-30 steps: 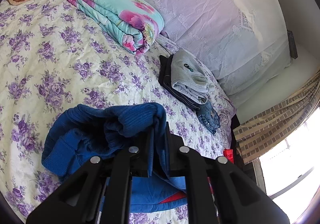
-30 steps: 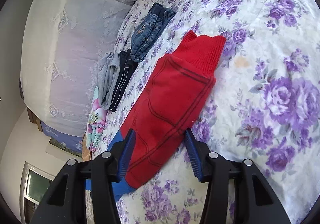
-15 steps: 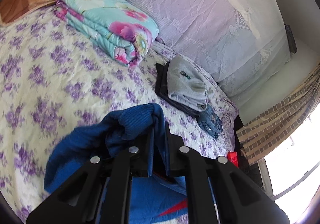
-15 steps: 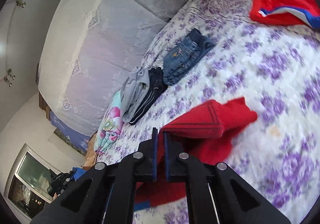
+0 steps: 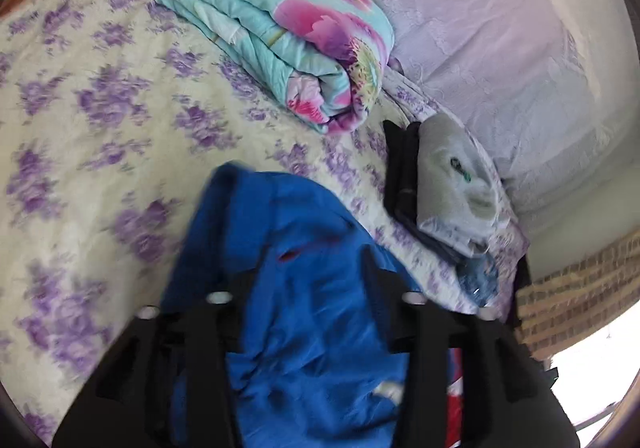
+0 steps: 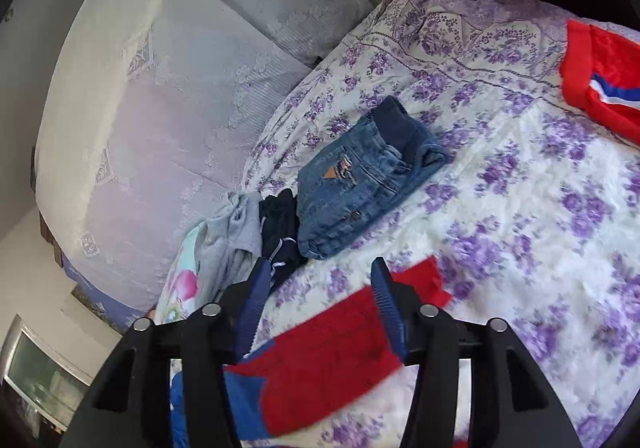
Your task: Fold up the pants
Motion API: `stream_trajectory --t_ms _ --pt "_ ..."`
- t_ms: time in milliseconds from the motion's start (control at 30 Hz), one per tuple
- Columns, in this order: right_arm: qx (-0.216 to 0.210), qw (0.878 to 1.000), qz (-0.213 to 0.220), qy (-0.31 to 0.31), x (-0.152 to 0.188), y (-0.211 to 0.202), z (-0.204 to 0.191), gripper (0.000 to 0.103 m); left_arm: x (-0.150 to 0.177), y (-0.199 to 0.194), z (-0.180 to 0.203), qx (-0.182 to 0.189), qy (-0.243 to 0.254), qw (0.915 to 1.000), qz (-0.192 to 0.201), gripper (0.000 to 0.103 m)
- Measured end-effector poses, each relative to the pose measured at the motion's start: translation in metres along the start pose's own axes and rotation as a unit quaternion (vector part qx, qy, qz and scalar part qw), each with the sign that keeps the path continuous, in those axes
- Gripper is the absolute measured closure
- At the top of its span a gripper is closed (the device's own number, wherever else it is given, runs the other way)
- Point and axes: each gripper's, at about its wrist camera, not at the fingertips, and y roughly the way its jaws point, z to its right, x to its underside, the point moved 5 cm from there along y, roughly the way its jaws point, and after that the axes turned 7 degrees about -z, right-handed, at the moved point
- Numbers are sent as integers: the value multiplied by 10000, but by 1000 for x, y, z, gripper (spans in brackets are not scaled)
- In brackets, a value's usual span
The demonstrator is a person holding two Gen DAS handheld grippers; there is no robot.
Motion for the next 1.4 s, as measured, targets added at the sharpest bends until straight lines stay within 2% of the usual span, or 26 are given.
stream_trajectory --t_ms 33,100,133,200,367,533,633,833,900,933,967,1000,1033,1067,1200,1267,1367,1400 --pt "136 9998 -38 -103 13 -11 6 45 9 -8 -4 -77 51 9999 80 40" --pt "309 9992 -146 -224 36 -31 16 45 27 -25 -12 -28 74 9999 72 39" --pt "372 9988 -199 -230 47 -40 21 42 36 -33 -16 50 43 10000 26 39" --pt "400 9984 -327 -216 68 -57 30 37 54 -53 -23 154 2 9999 47 39" --pt "347 9978 -557 38 113 -86 46 29 98 -82 -38 69 15 10000 -20 32" --pt "189 9951 -931 283 151 -91 54 29 130 -63 -56 318 -269 9979 -501 32" --pt "133 9949 -975 232 162 -92 51 29 135 -44 -64 533 -550 9950 -647 32" --pt "121 9947 -962 344 165 -89 54 29 118 -28 -73 717 -929 9923 -396 33" --pt "126 9946 -948 395 166 -86 55 28 115 -23 -72 679 -969 9923 -363 36" --pt "132 9947 -930 407 166 -85 54 27 115 -22 -70 610 -926 9933 -325 45" --pt "121 9948 -920 417 166 -85 54 27 115 -22 -69 578 -901 9938 -304 59" --pt "59 9945 -933 462 166 -85 53 27 116 -22 -70 634 -918 9933 -305 68" --pt "-24 9940 -962 528 165 -85 53 27 118 -20 -70 863 -969 9908 -376 87" --pt "-145 9928 -1005 641 165 -86 54 27 119 -19 -71 1064 -1047 9878 -433 88" --pt "-498 9878 -1094 994 166 -91 57 27 123 -33 -68 1097 -929 9893 -262 90" --pt "-539 9868 -1109 1049 165 -89 58 28 122 -42 -63 1207 -886 9885 -215 90" --pt "-568 9860 -1201 1006 162 -72 57 41 118 -55 -56 1303 -836 9878 -166 90" --pt "-552 9862 -1232 959 160 -64 56 53 116 -59 -54 1294 -820 9881 -135 90"
